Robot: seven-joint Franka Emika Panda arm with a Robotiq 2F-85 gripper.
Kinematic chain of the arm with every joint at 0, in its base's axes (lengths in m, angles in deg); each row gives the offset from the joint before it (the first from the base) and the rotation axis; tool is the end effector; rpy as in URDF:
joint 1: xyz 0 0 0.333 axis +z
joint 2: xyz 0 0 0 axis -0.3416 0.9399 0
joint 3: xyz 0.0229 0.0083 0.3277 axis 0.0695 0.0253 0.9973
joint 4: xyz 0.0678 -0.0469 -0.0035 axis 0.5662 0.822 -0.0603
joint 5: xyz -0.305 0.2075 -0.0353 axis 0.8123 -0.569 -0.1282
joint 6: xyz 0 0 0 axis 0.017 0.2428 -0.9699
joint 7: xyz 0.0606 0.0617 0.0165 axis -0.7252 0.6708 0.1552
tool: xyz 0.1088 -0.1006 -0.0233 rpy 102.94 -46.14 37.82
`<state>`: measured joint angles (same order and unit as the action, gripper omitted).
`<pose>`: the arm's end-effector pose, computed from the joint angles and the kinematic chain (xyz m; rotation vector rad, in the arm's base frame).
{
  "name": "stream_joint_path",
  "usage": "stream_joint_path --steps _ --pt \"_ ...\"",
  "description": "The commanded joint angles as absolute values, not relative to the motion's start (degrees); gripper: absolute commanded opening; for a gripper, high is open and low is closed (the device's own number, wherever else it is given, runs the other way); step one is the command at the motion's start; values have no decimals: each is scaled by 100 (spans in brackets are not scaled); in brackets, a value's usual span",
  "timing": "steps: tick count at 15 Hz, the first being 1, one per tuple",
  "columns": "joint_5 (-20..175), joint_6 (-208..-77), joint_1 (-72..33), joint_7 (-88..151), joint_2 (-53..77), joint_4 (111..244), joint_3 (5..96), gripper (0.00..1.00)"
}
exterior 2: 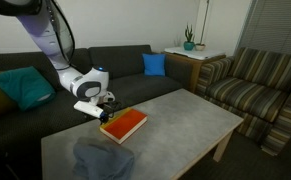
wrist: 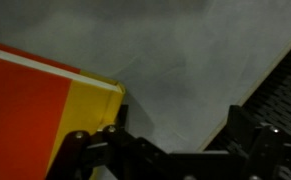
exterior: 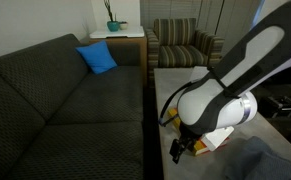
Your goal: Move the book to the right slightly
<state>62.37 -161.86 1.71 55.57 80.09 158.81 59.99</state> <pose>0.5606 0.2774 -0.1747 -2.8549 -0.7903 0.1229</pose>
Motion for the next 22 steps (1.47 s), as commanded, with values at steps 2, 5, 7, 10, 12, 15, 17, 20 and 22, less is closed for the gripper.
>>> stream_joint_path --steps 2,5,7,10,12,15,17,20,22 --pt "7099 -16155 34 4801 8014 15864 6073 100" --pt "7439 -16163 82 4488 8012 15685 6020 100" --pt "7624 -16102 112 4331 8010 15496 5939 100" --pt "7798 -16033 104 4196 8006 15262 5889 100" --pt "7840 -16022 45 4202 8005 15202 5914 100" --pt "7814 -16037 -79 4277 8006 15207 6021 100" --pt "7767 -16135 -216 4417 8006 15227 6203 100" --pt "7729 -16213 -342 4468 8006 15212 6345 100" --pt "7702 -16247 -443 4551 8006 15174 6480 100"
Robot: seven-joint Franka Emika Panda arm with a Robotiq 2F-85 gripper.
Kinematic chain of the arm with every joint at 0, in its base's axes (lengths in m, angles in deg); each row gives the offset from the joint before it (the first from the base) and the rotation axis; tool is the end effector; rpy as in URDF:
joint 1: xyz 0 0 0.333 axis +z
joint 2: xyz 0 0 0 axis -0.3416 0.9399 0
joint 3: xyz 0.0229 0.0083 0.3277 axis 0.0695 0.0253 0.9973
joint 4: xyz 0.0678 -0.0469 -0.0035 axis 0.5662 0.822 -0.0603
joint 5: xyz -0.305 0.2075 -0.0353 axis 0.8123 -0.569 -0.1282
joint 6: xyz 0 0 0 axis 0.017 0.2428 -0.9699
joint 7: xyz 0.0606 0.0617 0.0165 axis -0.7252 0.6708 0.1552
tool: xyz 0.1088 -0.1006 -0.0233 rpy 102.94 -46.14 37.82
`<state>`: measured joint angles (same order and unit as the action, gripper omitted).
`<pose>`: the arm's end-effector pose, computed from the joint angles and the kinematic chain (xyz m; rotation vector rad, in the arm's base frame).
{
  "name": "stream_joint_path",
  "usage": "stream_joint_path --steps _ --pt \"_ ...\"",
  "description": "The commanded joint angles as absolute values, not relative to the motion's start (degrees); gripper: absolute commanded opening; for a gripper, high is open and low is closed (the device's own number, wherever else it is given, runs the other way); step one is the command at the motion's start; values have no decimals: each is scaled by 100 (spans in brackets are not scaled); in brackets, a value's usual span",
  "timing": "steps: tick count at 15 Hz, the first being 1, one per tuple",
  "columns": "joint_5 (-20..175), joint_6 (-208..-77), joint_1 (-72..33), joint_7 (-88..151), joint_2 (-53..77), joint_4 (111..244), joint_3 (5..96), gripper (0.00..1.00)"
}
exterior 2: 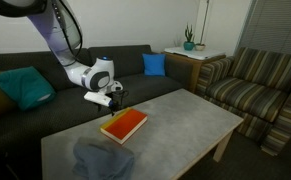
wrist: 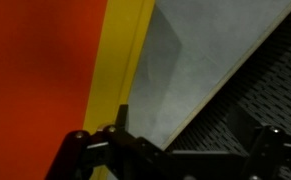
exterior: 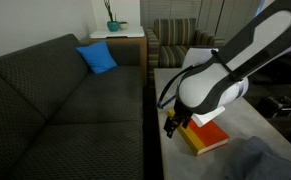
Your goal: Move the book to the right slightly
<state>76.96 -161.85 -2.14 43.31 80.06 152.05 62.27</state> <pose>0.6212 0.2758 -0.1345 -2.9337 -0.7314 -0.0604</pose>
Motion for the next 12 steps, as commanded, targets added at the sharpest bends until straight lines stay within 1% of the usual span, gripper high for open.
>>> stream_joint_path --steps 1,7,9,12 --pt "7682 -16288 -520 4643 8006 15170 6588 100" --pt "7578 -16224 -657 4867 8015 15384 6964 100" --pt "7560 -16188 -631 4856 8030 15554 7004 100" --pt "6967 -16179 -491 5127 8045 15792 6858 100"
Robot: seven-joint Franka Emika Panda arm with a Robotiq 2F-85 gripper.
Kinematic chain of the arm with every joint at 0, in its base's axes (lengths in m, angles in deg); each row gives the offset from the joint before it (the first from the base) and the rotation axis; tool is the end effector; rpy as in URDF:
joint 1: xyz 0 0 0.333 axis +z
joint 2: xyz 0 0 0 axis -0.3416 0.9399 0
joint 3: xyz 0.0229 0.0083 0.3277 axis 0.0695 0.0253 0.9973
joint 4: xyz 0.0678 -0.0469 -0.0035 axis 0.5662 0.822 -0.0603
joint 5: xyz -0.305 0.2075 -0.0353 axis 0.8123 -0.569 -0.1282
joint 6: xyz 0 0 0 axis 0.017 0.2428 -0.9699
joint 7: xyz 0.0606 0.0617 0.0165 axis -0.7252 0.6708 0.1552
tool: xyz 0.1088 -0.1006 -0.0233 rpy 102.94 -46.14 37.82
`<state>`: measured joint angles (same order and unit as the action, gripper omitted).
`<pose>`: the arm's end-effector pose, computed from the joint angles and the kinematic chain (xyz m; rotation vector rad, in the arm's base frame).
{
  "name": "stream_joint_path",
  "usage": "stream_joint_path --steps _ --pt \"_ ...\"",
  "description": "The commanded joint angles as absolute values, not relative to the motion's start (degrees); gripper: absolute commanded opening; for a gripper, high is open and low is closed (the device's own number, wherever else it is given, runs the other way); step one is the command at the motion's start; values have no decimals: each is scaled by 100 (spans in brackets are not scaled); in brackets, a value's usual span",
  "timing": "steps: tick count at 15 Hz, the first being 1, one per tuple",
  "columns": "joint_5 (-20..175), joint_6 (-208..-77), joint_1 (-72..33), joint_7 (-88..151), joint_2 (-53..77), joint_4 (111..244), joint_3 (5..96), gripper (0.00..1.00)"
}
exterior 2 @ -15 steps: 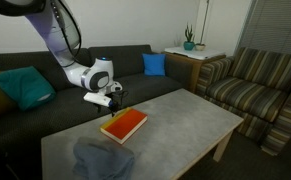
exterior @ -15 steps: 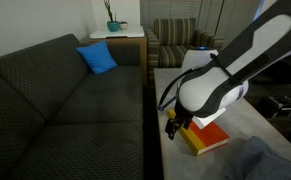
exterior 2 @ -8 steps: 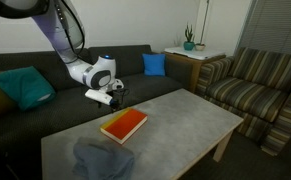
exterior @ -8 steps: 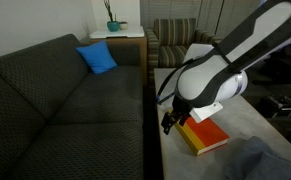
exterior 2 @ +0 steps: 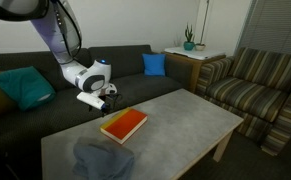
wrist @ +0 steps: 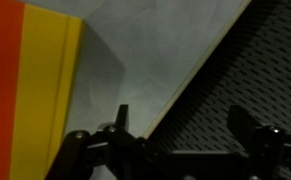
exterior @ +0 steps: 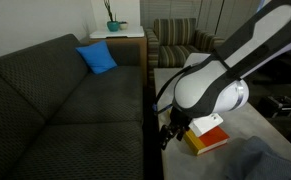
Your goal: Move the book to the right slightly
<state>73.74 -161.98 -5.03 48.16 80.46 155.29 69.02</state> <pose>0.5898 0.2998 -0.1450 -2.8007 -0.6969 0.0304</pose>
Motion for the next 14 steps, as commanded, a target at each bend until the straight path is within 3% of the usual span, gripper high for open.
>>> stream_joint_path --steps 1,9,14 --pt "6811 -16177 -469 5185 8051 15863 6819 100" --pt "6293 -16104 -237 4919 8090 16062 6163 100" --pt "7015 -16120 -421 4169 8090 16122 6213 100"
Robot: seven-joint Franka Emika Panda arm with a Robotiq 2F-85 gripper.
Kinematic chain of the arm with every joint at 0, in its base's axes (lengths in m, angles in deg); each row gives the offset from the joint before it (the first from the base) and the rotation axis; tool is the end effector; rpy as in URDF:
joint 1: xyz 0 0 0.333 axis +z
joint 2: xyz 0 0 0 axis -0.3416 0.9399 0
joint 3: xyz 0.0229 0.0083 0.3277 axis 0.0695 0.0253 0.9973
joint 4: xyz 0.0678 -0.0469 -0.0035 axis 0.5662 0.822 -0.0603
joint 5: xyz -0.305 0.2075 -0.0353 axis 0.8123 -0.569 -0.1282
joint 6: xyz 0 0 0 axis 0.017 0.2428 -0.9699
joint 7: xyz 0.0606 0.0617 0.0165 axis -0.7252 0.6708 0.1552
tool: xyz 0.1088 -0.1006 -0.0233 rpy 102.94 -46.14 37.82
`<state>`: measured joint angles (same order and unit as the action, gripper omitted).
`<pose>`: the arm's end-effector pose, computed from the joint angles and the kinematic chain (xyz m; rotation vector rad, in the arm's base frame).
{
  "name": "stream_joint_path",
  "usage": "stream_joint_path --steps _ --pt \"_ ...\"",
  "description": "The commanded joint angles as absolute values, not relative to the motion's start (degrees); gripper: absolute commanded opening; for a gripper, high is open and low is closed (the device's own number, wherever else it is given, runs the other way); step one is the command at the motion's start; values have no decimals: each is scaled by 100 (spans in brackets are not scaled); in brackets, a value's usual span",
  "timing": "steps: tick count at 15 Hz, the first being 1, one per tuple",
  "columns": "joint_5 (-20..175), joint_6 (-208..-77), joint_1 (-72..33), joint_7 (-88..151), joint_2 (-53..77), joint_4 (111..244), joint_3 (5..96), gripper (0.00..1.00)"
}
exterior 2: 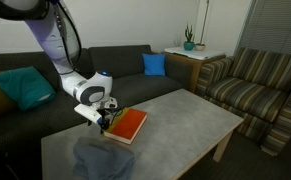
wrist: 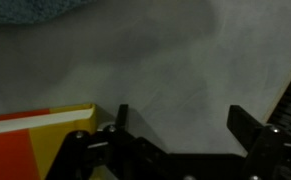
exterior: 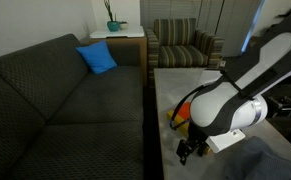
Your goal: Move the book to the right slightly
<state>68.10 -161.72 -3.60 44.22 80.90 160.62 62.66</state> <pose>0.5541 0.2456 -0.1890 -2.9174 -0.5124 0.2057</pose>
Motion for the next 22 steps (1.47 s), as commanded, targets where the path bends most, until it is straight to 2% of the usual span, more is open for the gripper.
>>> stream_joint_path --steps 1,11,22 --pt "7071 -16095 -404 4072 8090 16116 6172 100" --pt "7371 -15765 -178 3698 7995 16020 5929 100" --pt "7838 -15843 641 3188 5818 18283 5497 100"
